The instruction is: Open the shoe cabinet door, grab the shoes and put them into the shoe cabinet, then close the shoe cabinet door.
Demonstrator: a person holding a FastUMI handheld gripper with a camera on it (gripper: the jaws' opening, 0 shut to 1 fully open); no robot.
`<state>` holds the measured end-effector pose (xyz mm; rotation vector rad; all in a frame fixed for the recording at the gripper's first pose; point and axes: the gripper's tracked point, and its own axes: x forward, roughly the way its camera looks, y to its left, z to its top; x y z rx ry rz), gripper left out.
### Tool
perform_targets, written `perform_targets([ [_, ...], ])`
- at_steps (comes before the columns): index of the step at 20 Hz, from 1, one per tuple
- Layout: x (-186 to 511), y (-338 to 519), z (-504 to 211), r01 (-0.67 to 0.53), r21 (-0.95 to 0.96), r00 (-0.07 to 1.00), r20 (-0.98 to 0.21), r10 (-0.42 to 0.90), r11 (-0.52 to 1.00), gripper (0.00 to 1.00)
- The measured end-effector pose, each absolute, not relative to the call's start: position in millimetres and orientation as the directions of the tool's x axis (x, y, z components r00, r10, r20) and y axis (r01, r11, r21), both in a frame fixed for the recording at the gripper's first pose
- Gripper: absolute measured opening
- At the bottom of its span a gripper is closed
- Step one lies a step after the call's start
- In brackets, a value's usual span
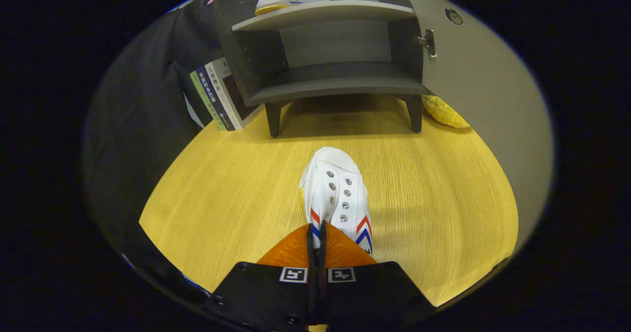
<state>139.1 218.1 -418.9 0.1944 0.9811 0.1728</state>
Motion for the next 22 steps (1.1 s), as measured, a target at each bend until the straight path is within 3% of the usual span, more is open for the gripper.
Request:
perform_targets([
  [12,232,206,-263,-0.075,0.317,0.782,-0.570,0.253,0.945,0.01],
  [22,320,183,-175,-0.114,0.226,0.896,-0.396,0.198,0.967,0.01],
])
